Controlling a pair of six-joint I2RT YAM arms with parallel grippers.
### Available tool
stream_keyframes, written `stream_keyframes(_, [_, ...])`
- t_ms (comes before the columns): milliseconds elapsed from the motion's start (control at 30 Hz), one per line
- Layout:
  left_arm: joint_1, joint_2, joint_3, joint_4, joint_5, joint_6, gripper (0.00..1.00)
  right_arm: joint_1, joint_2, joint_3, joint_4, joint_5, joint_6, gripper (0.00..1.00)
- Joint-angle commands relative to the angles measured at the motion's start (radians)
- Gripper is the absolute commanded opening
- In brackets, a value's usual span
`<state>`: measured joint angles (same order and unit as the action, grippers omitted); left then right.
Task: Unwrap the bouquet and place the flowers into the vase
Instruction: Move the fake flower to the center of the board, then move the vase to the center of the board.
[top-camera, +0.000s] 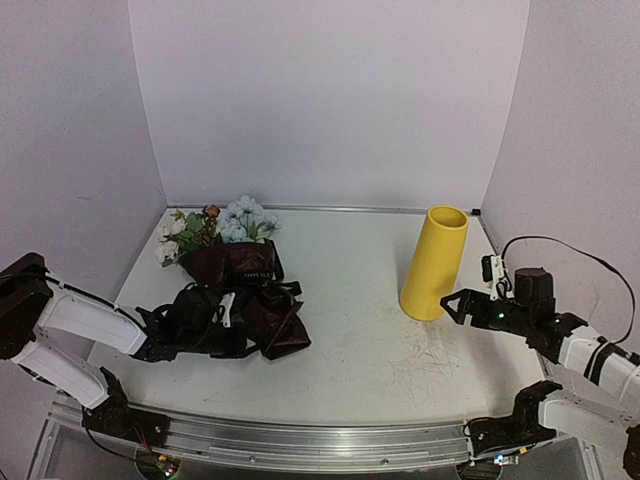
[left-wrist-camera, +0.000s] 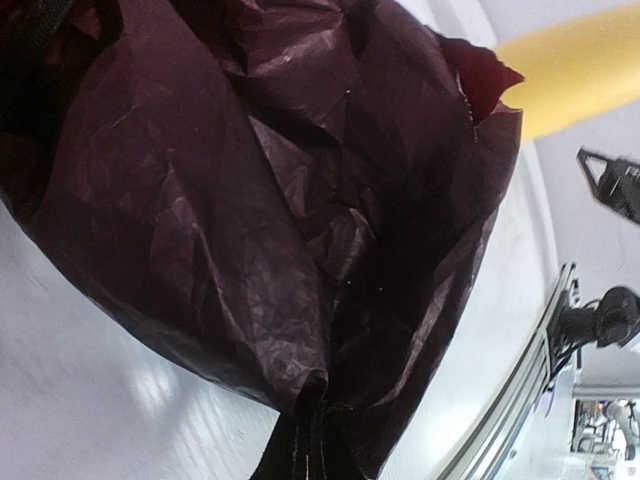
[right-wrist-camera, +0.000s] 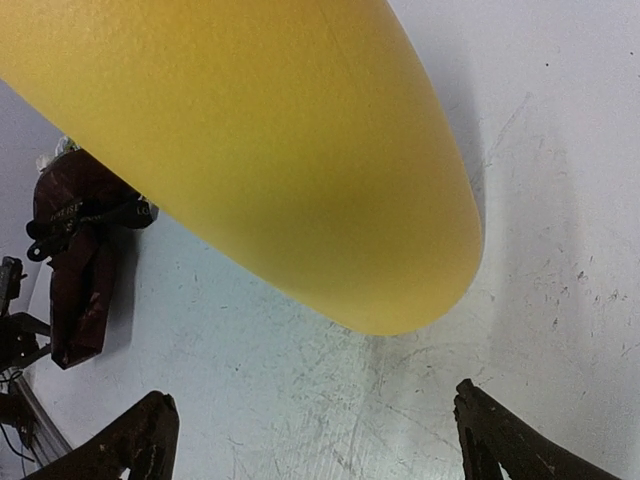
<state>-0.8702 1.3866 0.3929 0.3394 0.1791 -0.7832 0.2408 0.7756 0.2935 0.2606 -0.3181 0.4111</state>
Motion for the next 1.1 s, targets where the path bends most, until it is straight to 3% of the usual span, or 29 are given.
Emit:
stream_keyframes(0, [-0.087, 0.060, 0.070, 0.027, -0.091, -0.043, 0.00, 0.009, 0.023, -0.012, 0.129, 0.019, 0.025, 0.97])
stream_keyframes(300, [-0.204, 0.168, 0.141, 0.037, -0.169, -0.081, 0.05, 0.038, 0.138, -0.034, 0.283, 0.136, 0.122, 0.93])
stream_keyframes(400, [-0.205, 0.152, 0.137, 0.036, -0.169, -0.076, 0.18, 0.072, 0.185, -0.044, 0.340, 0.180, 0.120, 0.95])
stream_keyframes(467, [-0.205, 0.118, 0.120, 0.035, -0.206, -0.073, 0.34, 0.088, 0.229, -0.045, 0.382, 0.188, 0.119, 0.95])
stream_keyframes(600, [-0.201, 0.023, 0.063, 0.035, -0.273, -0.084, 0.51, 0.116, 0.328, -0.035, 0.468, 0.200, 0.125, 0.95])
stream_keyframes(867, [-0.083, -0.168, -0.050, 0.033, -0.238, -0.134, 0.62, 0.134, 0.444, -0.004, 0.551, 0.261, 0.121, 0.95])
stream_keyframes(1067, [0.046, -0.229, -0.096, 0.015, -0.182, -0.120, 0.63, 0.133, 0.539, 0.051, 0.584, 0.310, 0.133, 0.95])
